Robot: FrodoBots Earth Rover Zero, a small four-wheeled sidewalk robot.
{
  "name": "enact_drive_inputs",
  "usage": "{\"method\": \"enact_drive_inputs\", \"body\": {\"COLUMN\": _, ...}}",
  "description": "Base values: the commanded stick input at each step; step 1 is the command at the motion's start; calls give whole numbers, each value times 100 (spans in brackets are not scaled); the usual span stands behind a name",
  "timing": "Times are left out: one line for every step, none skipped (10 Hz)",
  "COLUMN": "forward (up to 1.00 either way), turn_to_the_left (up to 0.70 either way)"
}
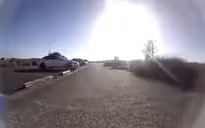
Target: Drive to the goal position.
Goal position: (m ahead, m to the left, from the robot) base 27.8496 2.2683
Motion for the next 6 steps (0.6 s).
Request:
{"method": "enact_drive_inputs", "body": {"forward": 70, "turn_to_the_left": 0}}
{"method": "enact_drive_inputs", "body": {"forward": 70, "turn_to_the_left": 0}}
{"method": "enact_drive_inputs", "body": {"forward": 70, "turn_to_the_left": 0}}
{"method": "enact_drive_inputs", "body": {"forward": 70, "turn_to_the_left": -10}}
{"method": "enact_drive_inputs", "body": {"forward": 70, "turn_to_the_left": -35}}
{"method": "enact_drive_inputs", "body": {"forward": 70, "turn_to_the_left": -35}}
